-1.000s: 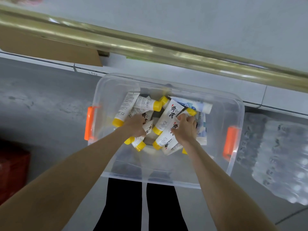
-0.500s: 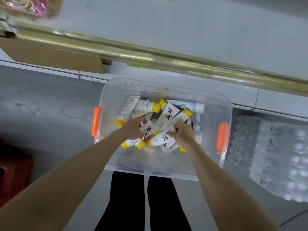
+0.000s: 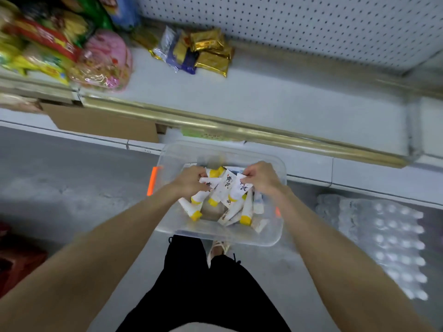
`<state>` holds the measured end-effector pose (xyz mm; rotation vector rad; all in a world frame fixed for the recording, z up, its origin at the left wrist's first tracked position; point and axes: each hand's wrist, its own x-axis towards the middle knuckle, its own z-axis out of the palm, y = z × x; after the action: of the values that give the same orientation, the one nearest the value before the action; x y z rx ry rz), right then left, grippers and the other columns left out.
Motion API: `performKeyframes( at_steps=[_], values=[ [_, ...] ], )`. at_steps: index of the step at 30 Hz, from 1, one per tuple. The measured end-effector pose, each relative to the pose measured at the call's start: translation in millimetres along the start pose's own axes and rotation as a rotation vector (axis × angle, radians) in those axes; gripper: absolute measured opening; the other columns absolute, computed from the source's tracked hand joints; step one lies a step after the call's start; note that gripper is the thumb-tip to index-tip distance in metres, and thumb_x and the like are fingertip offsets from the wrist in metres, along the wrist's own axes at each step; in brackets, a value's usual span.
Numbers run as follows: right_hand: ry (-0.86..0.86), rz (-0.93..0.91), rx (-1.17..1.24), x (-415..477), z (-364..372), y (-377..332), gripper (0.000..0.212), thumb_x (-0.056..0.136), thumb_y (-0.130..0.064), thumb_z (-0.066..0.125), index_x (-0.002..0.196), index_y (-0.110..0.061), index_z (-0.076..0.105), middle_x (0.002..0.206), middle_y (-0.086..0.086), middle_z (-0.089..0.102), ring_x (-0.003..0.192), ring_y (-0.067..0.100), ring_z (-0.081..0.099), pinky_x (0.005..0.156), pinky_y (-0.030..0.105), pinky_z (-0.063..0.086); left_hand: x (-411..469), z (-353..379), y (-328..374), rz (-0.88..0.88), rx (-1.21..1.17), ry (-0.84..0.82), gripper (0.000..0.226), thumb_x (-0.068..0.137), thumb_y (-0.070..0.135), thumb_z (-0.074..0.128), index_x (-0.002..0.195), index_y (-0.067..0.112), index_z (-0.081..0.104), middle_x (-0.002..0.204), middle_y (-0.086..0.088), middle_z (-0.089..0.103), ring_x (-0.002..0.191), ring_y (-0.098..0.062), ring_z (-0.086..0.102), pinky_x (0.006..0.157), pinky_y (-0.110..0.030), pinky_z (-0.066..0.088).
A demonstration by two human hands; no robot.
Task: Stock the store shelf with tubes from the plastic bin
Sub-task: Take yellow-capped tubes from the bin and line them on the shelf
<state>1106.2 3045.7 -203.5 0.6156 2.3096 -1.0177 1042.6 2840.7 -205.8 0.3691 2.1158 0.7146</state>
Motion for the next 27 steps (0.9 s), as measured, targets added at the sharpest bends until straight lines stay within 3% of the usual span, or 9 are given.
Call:
performKeyframes(
  at_steps=[3,7,9,14,18,23,25,27],
  values=[
    [0.092,-0.084,-0.013,-10.3,-49.2,-25.3,0.020,0.076,-0.004,0.071,0.095,-0.005,0.074,0.097,0.011,0.071,0.086,0.021,0.063,0.073,0.026,0.043,-15.7,-30.1,35.8,0.082,-0.003,0.091,0.018,0.075,0.013,0.075,0.079,0.006,0.059,0.079,-0.009,0.053,0.077,-0.019,0.047,0.066,-0.030,0.037],
    [0.183,-0.227,-0.096,-37.5,-117.2,-66.6,0.018,0.077,-0.005,0.070,0.095,-0.005,0.074,0.098,0.012,0.071,0.083,0.011,0.054,0.063,0.018,0.037,-38.9,-76.7,89.5,0.222,0.026,0.206,0.017,0.076,0.014,0.075,0.084,0.001,0.068,0.074,-0.007,0.055,0.072,-0.018,0.049,0.055,-0.016,0.030],
    [0.201,-0.295,-0.097,-53.9,-150.7,-89.1,0.020,0.079,-0.005,0.069,0.098,-0.003,0.072,0.100,0.013,0.071,0.085,0.013,0.056,0.067,0.019,0.039,-50.5,-101.0,116.9,0.263,0.065,0.272,0.016,0.076,0.014,0.074,0.088,0.003,0.070,0.076,-0.004,0.060,0.072,-0.015,0.052,0.056,-0.012,0.032],
    [0.275,-0.419,-0.190,-98.0,-230.5,-149.8,0.019,0.084,-0.011,0.067,0.102,-0.005,0.071,0.087,0.007,0.064,0.084,0.017,0.055,0.066,0.019,0.039,-86.8,-160.4,192.7,0.382,0.059,0.396,0.015,0.076,0.018,0.075,0.074,0.005,0.067,0.058,-0.002,0.053,0.050,-0.006,0.045,0.049,-0.015,0.031],
    [0.384,-0.512,-0.187,-130.5,-281.7,-189.6,0.020,0.081,-0.011,0.071,0.100,-0.009,0.073,0.091,0.002,0.068,0.087,0.011,0.056,0.077,0.020,0.039,-113.6,-202.7,245.4,0.477,0.108,0.509,0.015,0.076,0.017,0.074,0.078,0.003,0.069,0.067,-0.006,0.064,0.059,-0.014,0.055,0.058,-0.027,0.042],
    [0.440,-0.588,-0.161,-164.8,-331.1,-232.4,0.028,0.080,-0.014,0.072,0.107,-0.006,0.070,0.089,0.001,0.063,0.082,0.011,0.055,0.069,0.018,0.045,-136.4,-249.2,294.6,0.588,0.089,0.588,0.028,0.071,0.019,0.079,0.078,-0.006,0.068,0.056,-0.006,0.050,0.046,-0.005,0.038,0.044,-0.014,0.028],
    [0.466,-0.607,-0.132,-173.5,-348.9,-246.1,0.023,0.081,-0.014,0.072,0.103,-0.007,0.071,0.084,0.001,0.064,0.078,0.012,0.054,0.071,0.027,0.047,-142.4,-266.4,311.2,0.617,0.039,0.577,0.028,0.071,0.016,0.080,0.081,-0.007,0.069,0.061,-0.012,0.057,0.048,-0.004,0.043,0.048,-0.012,0.030],
    [0.486,-0.632,-0.100,-177.2,-364.7,-257.0,0.020,0.081,-0.011,0.071,0.101,-0.007,0.072,0.081,0.001,0.064,0.074,0.011,0.054,0.068,0.026,0.046,-146.1,-282.0,326.3,0.636,0.009,0.579,0.023,0.072,0.011,0.079,0.085,-0.005,0.069,0.068,-0.016,0.063,0.054,-0.004,0.049,0.052,-0.013,0.036]
  ],
)
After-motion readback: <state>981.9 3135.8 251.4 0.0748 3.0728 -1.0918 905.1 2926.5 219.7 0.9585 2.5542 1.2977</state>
